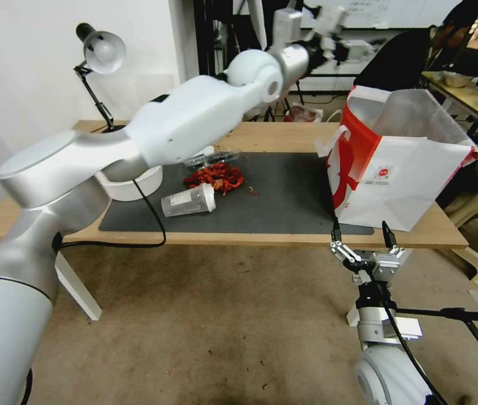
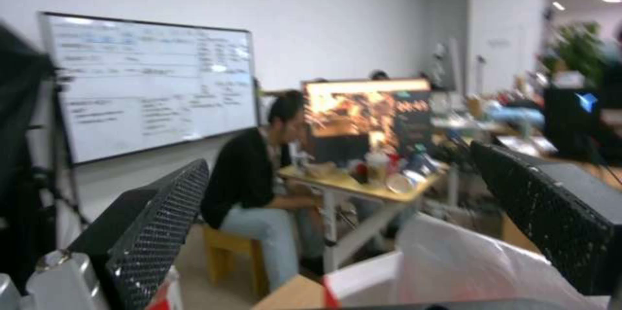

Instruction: Pick up the trash from the table and place it into the takeout bag.

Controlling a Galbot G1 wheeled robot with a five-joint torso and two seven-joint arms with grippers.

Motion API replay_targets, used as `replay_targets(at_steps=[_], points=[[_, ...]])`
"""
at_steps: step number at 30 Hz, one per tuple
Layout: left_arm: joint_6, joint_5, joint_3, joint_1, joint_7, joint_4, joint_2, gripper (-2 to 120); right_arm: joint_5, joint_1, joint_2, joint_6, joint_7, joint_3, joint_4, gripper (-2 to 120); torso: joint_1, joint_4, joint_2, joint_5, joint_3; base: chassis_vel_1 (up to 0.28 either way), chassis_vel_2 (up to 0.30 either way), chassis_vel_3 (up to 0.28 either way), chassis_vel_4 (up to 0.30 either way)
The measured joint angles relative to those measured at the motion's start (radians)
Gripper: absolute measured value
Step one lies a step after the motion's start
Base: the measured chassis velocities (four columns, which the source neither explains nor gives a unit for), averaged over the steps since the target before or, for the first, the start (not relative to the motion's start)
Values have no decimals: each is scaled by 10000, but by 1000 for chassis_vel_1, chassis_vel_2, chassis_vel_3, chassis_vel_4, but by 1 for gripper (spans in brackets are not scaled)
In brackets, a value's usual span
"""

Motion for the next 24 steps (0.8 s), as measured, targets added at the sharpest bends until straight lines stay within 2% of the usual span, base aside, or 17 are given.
replay_targets(at_steps=[5,14,15,18,19,22,24], points=[[-202,-16,-497,593,-390,-506,568,100,-6,-39,-35,-8,12,9,8,100,0,-6,0,3,0,0,0,0,0],[-344,292,-1095,1806,-400,-1464,1917,100,-40,-21,-35,-10,18,-2,-69,100,1,-3,0,2,0,0,0,0,0],[-344,292,-1095,1806,-400,-1464,1917,100,-40,-21,-35,-10,18,-2,-69,100,1,-3,0,2,0,0,0,0,0],[-399,486,-1419,2364,-381,-1863,2608,100,-73,29,-18,-16,19,-32,-145,100,0,-1,0,2,0,0,0,0,0],[-399,486,-1419,2364,-381,-1863,2608,100,-73,29,-18,-16,19,-32,-145,100,0,-1,0,2,0,0,0,0,0],[-442,755,-1852,3023,-359,-2333,3282,100,-86,51,-13,-29,19,-42,-188,100,0,-2,0,2,0,0,0,0,0],[-443,822,-1975,3205,-351,-2487,3444,100,-88,52,-18,-32,21,-42,-200,100,0,-1,0,1,0,0,0,0,0]])
